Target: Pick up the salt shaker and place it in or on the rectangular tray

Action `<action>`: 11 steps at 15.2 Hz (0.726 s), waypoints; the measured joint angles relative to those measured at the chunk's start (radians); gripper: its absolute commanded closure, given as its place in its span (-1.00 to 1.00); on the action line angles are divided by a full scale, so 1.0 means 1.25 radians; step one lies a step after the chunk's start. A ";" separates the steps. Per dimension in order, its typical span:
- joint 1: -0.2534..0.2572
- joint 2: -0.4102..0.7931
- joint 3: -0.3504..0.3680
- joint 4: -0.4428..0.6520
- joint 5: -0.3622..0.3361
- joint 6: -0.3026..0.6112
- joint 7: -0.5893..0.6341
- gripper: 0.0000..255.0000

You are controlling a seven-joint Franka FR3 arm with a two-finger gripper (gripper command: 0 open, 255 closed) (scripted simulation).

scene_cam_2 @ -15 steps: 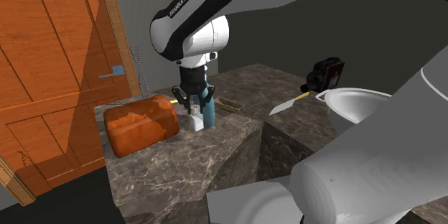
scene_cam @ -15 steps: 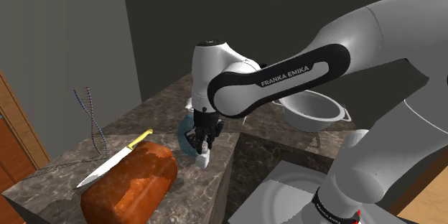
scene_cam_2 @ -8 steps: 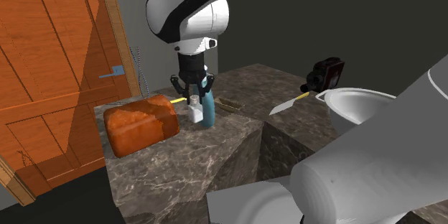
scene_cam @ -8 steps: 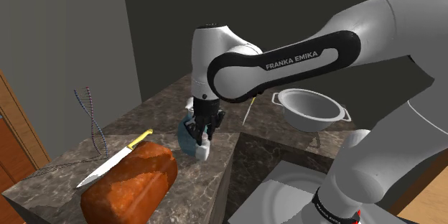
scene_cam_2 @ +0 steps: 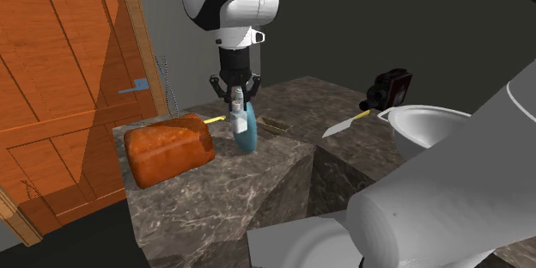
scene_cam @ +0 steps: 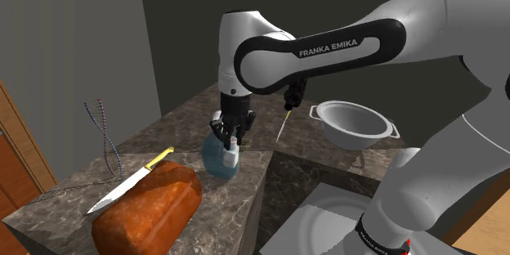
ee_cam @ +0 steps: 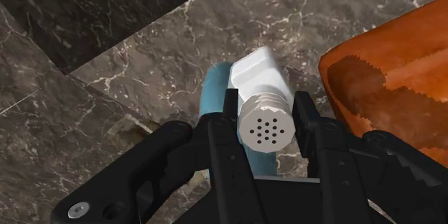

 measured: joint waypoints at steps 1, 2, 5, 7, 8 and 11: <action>-0.007 0.010 -0.008 0.010 -0.006 -0.002 -0.011 1.00; -0.015 0.018 -0.018 0.019 -0.013 -0.005 -0.026 1.00; -0.039 0.060 -0.042 0.072 -0.035 -0.020 -0.060 1.00; -0.056 0.090 -0.060 0.107 -0.050 -0.027 -0.086 1.00; -0.063 0.105 -0.067 0.129 -0.057 -0.036 -0.097 1.00; -0.086 0.160 -0.091 0.200 -0.079 -0.055 -0.134 1.00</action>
